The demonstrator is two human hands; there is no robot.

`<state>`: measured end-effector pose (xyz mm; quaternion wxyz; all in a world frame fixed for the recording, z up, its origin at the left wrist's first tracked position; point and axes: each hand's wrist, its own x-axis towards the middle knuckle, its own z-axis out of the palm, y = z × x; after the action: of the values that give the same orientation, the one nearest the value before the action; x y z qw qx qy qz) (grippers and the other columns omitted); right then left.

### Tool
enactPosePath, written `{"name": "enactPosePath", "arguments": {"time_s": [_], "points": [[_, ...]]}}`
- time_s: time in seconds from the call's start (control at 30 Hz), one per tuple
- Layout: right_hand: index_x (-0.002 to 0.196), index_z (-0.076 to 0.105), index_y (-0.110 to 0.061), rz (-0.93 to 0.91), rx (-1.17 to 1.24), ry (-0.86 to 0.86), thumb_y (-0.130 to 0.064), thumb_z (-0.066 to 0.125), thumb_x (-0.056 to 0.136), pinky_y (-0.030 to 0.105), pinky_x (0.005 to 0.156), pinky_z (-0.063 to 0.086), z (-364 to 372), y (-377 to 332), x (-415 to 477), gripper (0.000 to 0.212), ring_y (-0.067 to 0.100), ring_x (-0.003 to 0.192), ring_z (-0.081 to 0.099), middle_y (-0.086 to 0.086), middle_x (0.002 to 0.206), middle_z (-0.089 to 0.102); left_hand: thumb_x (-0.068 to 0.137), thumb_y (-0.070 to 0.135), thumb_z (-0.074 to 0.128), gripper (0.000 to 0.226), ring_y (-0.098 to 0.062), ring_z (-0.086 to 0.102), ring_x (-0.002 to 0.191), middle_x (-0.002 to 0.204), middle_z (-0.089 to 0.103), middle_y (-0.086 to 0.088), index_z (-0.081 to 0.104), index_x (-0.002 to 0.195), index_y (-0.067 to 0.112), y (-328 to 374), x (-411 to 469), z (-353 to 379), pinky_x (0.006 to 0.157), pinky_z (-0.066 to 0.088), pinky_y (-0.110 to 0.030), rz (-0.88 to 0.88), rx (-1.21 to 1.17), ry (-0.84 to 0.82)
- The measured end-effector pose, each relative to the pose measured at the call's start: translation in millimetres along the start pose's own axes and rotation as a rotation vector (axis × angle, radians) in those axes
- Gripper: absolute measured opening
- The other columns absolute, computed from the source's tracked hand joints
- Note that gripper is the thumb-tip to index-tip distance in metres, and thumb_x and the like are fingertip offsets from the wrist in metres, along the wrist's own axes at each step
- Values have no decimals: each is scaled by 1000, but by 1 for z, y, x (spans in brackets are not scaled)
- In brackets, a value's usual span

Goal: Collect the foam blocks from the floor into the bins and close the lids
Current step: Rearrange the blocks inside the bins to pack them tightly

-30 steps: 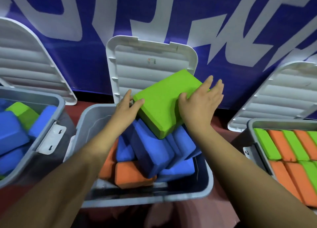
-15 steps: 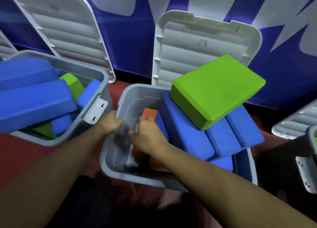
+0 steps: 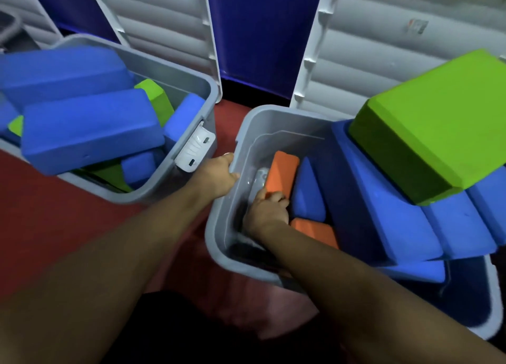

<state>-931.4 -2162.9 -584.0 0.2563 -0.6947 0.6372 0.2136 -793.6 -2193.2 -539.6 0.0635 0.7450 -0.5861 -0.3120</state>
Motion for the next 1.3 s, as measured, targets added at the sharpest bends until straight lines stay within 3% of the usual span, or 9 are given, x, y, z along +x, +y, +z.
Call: {"name": "enactPosePath", "arguments": {"time_s": [0.17,0.23,0.3,0.4,0.6,0.77,0.93,1.07,1.3], "points": [[141,35,-23,-8,-37,86,-44,43,95,52,104,36,14,10,23,51,48,126,27,26,145,16,93,28,59,42,-28,63,112,121,68,-7,53,134,21,-5,5,3,99,48,-38,3,-26,2],[147,27,-25,6,-46,119,-48,48,95,50,104,40,22,10,24,60,47,126,29,28,143,12,94,29,59,41,-28,63,110,120,68,-7,53,134,21,-6,6,4,99,48,-38,4,-15,3],[154,2,-7,49,-46,181,-44,48,96,46,106,42,25,10,26,83,45,129,32,33,143,15,94,29,59,40,-29,63,110,120,68,-8,53,133,21,-6,8,5,99,48,-38,12,-9,1],[147,6,19,143,-22,216,-38,45,100,46,106,42,24,8,35,84,50,134,31,42,145,17,94,30,58,45,-29,61,115,125,66,-8,50,138,22,-6,7,6,102,47,-38,0,-7,4],[149,-9,11,152,6,151,-50,52,95,45,94,49,25,8,28,102,46,129,43,42,143,26,93,31,58,46,-30,61,114,123,66,-9,50,137,22,-7,6,6,101,47,-38,-4,-20,12],[134,24,-2,86,226,308,-51,60,86,39,82,50,-13,5,10,77,39,105,59,30,129,43,94,30,58,44,-30,60,114,123,66,-9,51,137,20,-5,4,5,98,46,-34,6,-5,19],[138,40,-11,135,296,219,-53,59,87,44,92,47,-70,-3,13,68,41,121,47,23,141,31,94,27,59,44,-28,60,114,124,66,-8,52,137,22,-2,1,3,98,45,-30,11,-17,31],[141,42,-15,180,399,60,-56,61,85,44,87,49,-82,-5,21,72,36,116,53,19,143,31,94,28,58,49,-27,58,119,130,63,-9,48,142,22,-1,-1,2,102,45,-32,-13,-24,15],[141,32,-8,-57,864,191,-43,56,90,39,101,42,-47,18,-7,66,34,121,50,17,136,44,99,26,52,59,-34,45,130,144,44,-20,30,151,10,12,-15,2,109,37,-39,1,150,23]]}}
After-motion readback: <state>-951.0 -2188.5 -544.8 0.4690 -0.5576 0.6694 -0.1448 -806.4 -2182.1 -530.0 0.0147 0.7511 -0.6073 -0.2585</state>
